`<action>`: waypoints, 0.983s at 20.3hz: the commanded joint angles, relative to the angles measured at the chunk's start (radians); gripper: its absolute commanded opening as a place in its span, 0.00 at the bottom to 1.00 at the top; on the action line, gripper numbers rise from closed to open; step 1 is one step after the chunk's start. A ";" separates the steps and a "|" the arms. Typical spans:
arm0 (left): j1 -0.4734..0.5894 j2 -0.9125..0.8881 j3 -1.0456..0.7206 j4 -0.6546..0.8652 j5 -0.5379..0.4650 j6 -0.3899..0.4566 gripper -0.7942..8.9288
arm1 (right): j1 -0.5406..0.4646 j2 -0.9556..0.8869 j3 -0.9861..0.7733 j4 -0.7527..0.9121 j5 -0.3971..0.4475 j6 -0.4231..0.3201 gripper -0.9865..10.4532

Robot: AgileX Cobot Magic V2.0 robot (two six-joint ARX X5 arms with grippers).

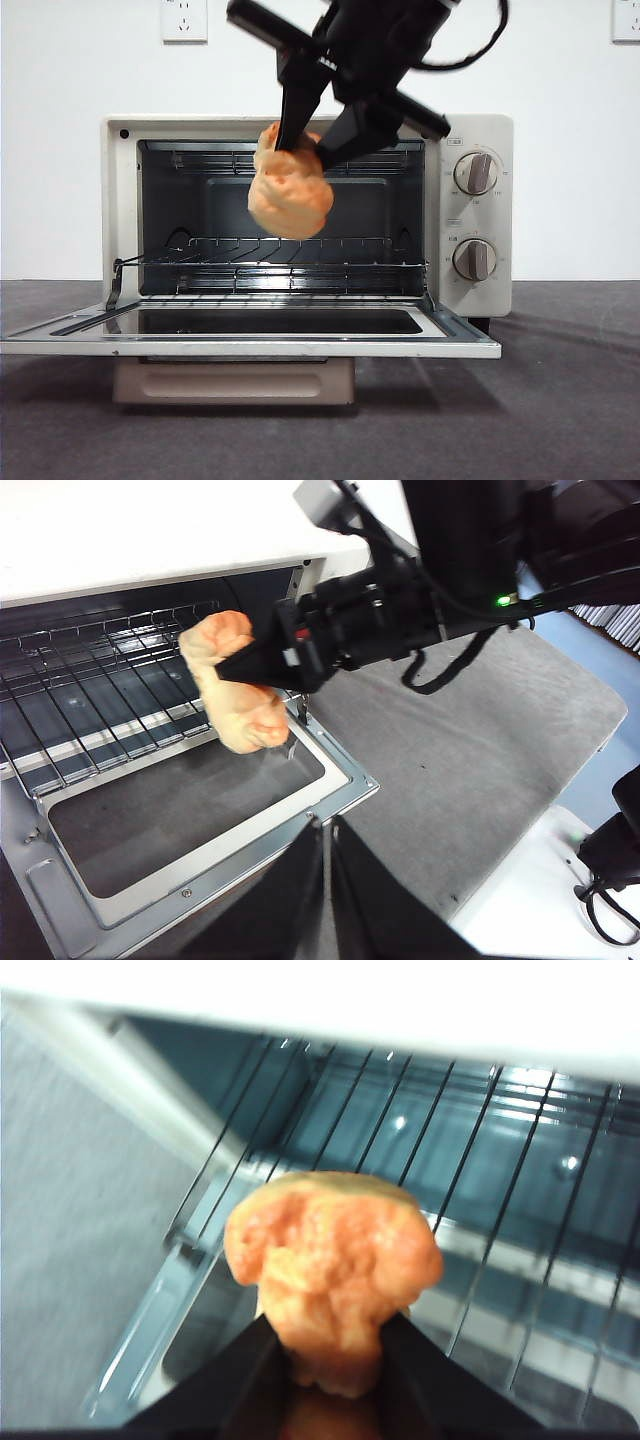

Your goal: The left arm flap open the oven, the right arm pick bread and place it into oven, the left arm flap close the oven

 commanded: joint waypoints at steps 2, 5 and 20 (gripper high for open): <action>-0.010 0.002 0.013 0.004 -0.004 -0.002 0.10 | -0.015 0.051 0.004 0.096 0.016 0.035 0.17; -0.010 0.002 0.013 -0.020 -0.004 -0.002 0.10 | -0.033 0.060 0.004 0.099 0.079 0.040 0.17; -0.010 0.002 0.013 -0.031 -0.004 -0.002 0.10 | -0.051 0.106 0.004 0.132 0.161 0.119 0.17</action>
